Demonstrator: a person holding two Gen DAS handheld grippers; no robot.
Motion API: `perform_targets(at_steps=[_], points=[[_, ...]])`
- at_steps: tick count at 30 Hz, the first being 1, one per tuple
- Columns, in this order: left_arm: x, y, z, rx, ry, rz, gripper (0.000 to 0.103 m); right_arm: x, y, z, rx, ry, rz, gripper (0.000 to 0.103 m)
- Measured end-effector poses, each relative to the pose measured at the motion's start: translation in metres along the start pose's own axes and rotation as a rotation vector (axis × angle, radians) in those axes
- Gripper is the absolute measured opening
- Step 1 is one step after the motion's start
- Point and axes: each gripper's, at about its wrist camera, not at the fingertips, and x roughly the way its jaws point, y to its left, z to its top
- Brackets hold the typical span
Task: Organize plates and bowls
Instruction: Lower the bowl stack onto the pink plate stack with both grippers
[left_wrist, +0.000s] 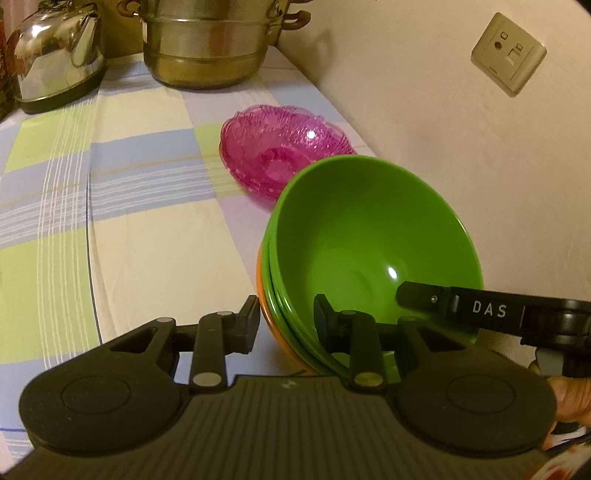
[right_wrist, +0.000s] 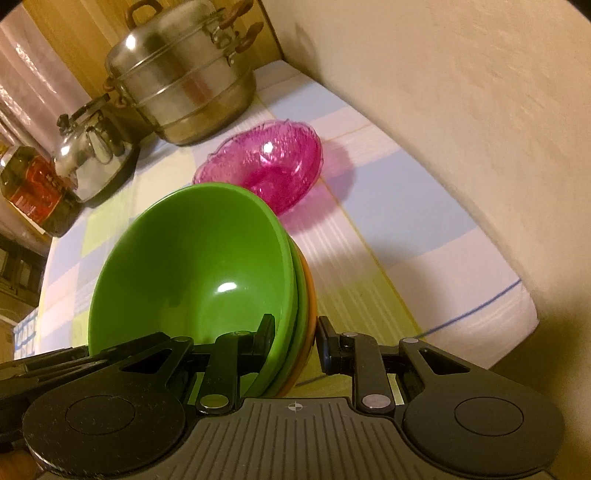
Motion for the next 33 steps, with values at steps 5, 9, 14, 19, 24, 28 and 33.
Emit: perform_targets(at_steps=[5,9,14,19,24,28,33], points=[[0.000,-0.004,0.017,0.010,-0.010,0.001,0.028,-0.002,0.000,0.016,0.001,-0.009,0.009,0.024],[0.001,-0.007,0.034,0.016,-0.019,-0.002,0.028,-0.004,0.002,0.029,-0.003,-0.022,0.010,0.024],[0.001,-0.010,0.055,0.021,-0.037,-0.004,0.028,-0.004,0.004,0.052,-0.008,-0.041,0.012,0.024],[0.002,-0.011,0.077,0.024,-0.053,-0.004,0.028,-0.002,0.007,0.073,-0.019,-0.058,0.015,0.024],[0.010,-0.008,0.099,0.019,-0.057,-0.012,0.028,0.004,0.009,0.095,-0.021,-0.062,0.017,0.024],[0.021,-0.003,0.116,0.006,-0.049,-0.015,0.028,0.016,0.009,0.111,-0.013,-0.055,0.022,0.024],[0.036,0.004,0.137,0.002,-0.041,-0.007,0.028,0.036,0.009,0.131,-0.001,-0.039,0.030,0.024]])
